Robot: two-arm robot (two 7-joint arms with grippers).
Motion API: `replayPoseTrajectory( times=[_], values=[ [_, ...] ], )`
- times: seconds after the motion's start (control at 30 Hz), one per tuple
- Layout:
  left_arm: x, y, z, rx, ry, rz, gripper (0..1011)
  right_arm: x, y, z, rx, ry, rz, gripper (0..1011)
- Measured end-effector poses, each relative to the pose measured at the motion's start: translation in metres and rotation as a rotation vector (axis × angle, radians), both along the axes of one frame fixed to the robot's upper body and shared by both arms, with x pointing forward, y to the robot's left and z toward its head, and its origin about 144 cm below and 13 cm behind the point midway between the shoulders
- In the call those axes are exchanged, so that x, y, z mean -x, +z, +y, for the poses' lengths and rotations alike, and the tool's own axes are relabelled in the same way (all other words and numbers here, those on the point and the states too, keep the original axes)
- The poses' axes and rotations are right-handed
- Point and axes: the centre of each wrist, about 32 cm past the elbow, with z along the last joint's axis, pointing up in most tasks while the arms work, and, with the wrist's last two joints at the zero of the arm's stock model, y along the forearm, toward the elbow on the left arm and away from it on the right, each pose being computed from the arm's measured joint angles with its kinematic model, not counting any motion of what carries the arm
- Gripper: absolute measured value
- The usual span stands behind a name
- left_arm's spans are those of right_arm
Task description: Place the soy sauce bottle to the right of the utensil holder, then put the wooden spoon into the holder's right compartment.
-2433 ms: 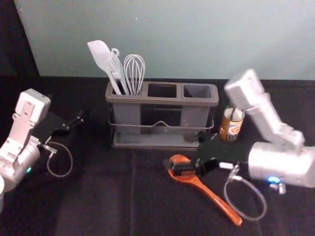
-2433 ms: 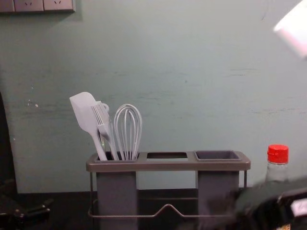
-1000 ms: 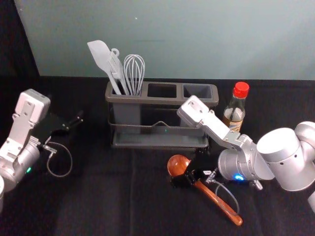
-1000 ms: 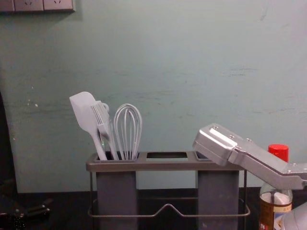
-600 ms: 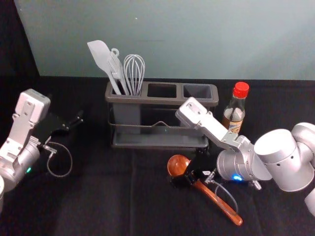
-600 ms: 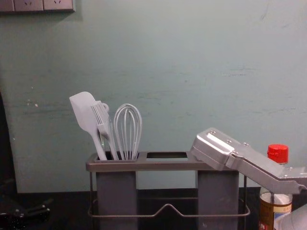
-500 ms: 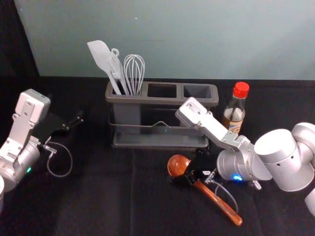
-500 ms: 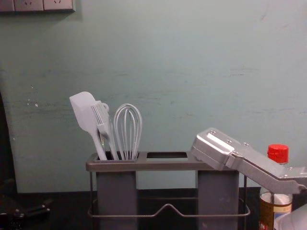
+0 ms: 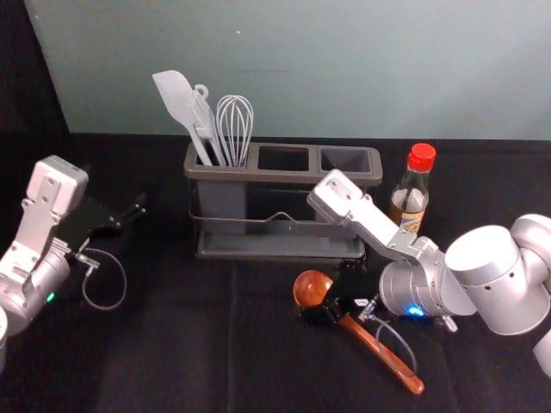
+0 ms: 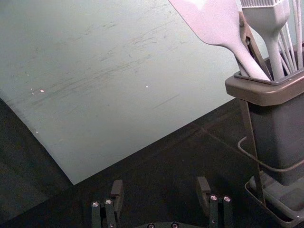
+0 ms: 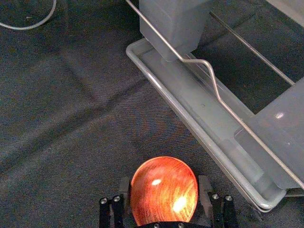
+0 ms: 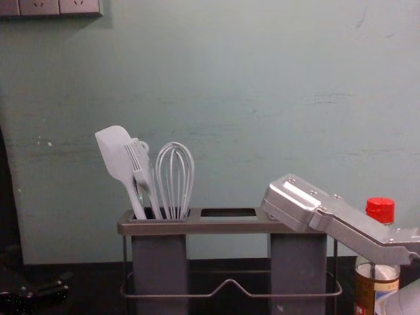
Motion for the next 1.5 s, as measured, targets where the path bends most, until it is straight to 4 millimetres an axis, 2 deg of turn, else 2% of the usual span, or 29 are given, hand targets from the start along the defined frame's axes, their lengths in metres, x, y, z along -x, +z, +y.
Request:
replayPoseTrajectory(
  times=[0.13, 0.43, 0.67, 0.93, 1.13, 1.3, 1.5],
  values=[
    [0.000, 0.000, 0.000, 0.000, 0.000, 0.000, 1005, 0.000, 0.000, 0.000, -0.001, 0.000, 0.001, 841],
    [0.000, 0.000, 0.000, 0.000, 0.000, 0.000, 1005, 0.000, 0.000, 0.000, -0.001, -0.001, 0.001, 840],
    [0.000, 0.000, 0.000, 0.000, 0.000, 0.000, 1005, 0.010, 0.009, -0.011, -0.071, 0.027, -0.070, 840],
    [0.000, 0.000, 0.000, 0.000, 0.000, 0.000, 1005, 0.033, 0.033, -0.028, -0.220, 0.073, -0.284, 840],
    [0.000, 0.000, 0.000, 0.000, 0.000, 0.000, 1005, 0.048, 0.046, -0.050, -0.419, 0.098, -0.486, 840],
    [0.000, 0.000, 0.000, 0.000, 0.000, 0.000, 1005, 0.049, 0.050, -0.062, -0.546, 0.100, -0.585, 840],
    [0.000, 0.000, 0.000, 0.000, 0.000, 0.000, 1005, 0.043, 0.058, -0.068, -0.648, 0.087, -0.690, 840]
  ],
)
